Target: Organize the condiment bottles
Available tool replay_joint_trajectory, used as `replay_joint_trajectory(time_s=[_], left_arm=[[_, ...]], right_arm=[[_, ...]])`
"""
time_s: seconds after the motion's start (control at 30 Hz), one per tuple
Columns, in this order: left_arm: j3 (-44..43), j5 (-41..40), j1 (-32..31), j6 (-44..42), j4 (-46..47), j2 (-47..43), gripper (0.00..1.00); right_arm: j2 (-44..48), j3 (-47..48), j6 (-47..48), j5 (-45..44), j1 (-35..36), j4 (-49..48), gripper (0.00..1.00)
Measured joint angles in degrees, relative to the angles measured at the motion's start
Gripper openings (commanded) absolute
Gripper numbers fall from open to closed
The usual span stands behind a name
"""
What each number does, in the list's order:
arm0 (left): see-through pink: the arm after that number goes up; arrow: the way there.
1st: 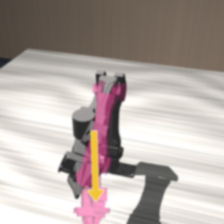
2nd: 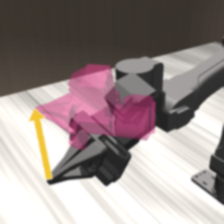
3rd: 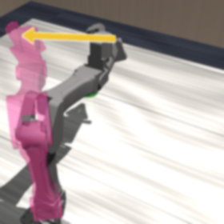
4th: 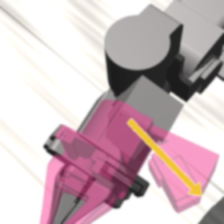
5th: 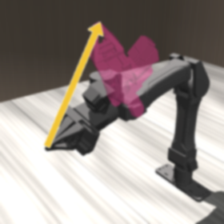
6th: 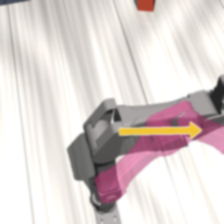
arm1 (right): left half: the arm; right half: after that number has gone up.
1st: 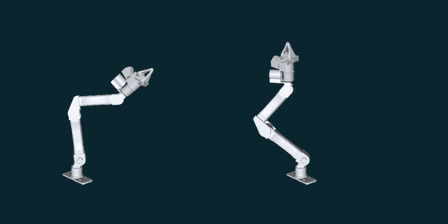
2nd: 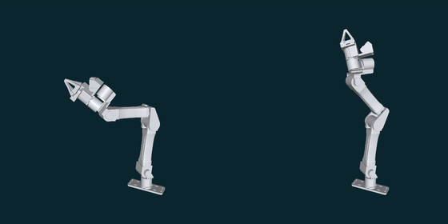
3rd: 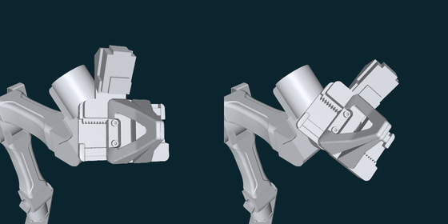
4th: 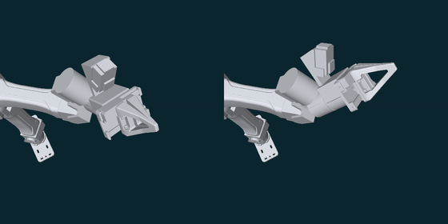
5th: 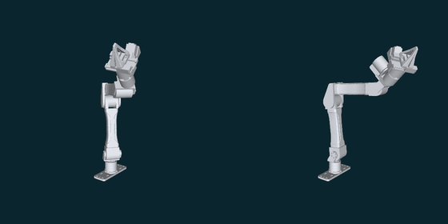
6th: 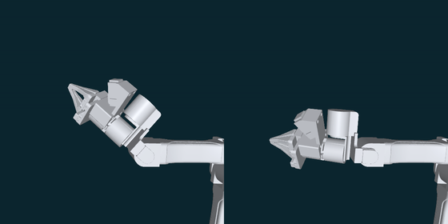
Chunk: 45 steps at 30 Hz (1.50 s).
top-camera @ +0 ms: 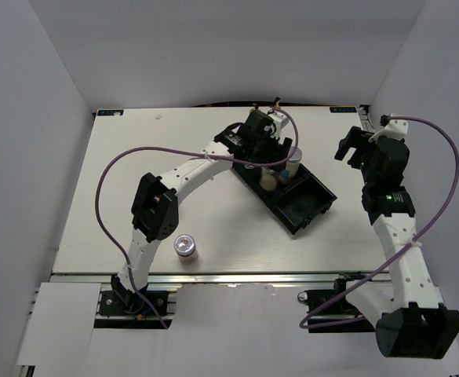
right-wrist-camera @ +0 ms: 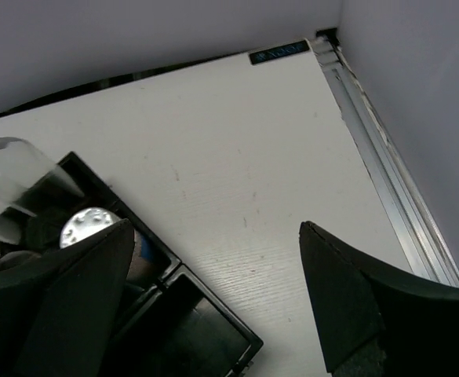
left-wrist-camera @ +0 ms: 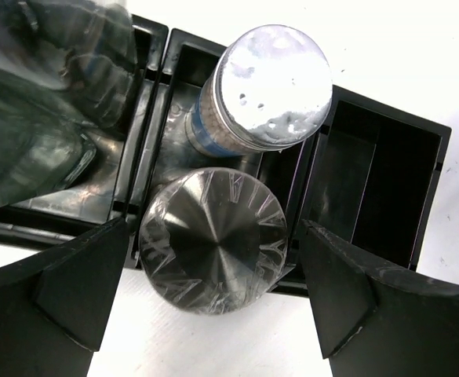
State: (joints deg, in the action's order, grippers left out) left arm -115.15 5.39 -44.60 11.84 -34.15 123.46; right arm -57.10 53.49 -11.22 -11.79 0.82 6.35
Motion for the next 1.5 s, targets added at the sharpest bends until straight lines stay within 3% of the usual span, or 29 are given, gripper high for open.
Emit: replay_joint_trajectory(time_s=[0.17, 0.27, 0.43, 0.57, 0.73, 0.9, 0.97, 1.1, 1.4, 1.5], left_arm=[[-0.04, -3.76, -0.13, 0.24, -2.32, -2.29, 0.98], [7.37, -9.07, -0.13, 1.18, -1.79, -10.64, 0.98], [21.88, -19.91, 2.23, 6.45, -0.79, -31.30, 0.98], [34.49, -26.75, 14.29, 13.75, 1.29, -46.82, 0.98], [47.30, -36.46, 28.59, 21.14, -2.01, -57.09, 0.98], [52.78, -34.84, 45.13, 24.55, -2.47, -56.39, 0.98], [54.97, -34.84, 48.83, 25.68, -1.81, -55.47, 0.98], [58.58, -34.60, 49.22, 27.06, -0.22, -56.70, 0.98], [58.64, -34.34, 48.98, 27.85, 3.41, -60.52, 0.98], [58.64, -33.59, 48.98, 27.85, 3.78, -60.43, 0.98]], right_arm=[[6.67, 0.42, 3.02, 11.21, 0.15, -0.35, 0.89], [8.37, 2.75, 4.90, 17.92, 2.56, 0.00, 0.89], [6.75, 6.25, 9.92, 21.51, 17.88, 0.87, 0.89], [-0.39, 10.25, 14.93, 20.81, 33.35, 2.25, 0.90], [-16.85, 16.13, 18.91, 20.85, 46.07, 2.99, 0.89], [-35.54, 22.93, 19.39, 22.10, 52.02, 1.51, 0.89], [-42.86, 27.61, 19.32, 21.66, 53.44, 1.29, 0.90], [-54.05, 35.85, 19.15, 21.94, 55.08, 0.76, 0.89], [-69.31, 50.60, 18.62, 21.42, 57.61, -0.48, 0.89], [-73.42, 54.38, 17.77, 21.40, 58.07, -0.59, 0.79]])
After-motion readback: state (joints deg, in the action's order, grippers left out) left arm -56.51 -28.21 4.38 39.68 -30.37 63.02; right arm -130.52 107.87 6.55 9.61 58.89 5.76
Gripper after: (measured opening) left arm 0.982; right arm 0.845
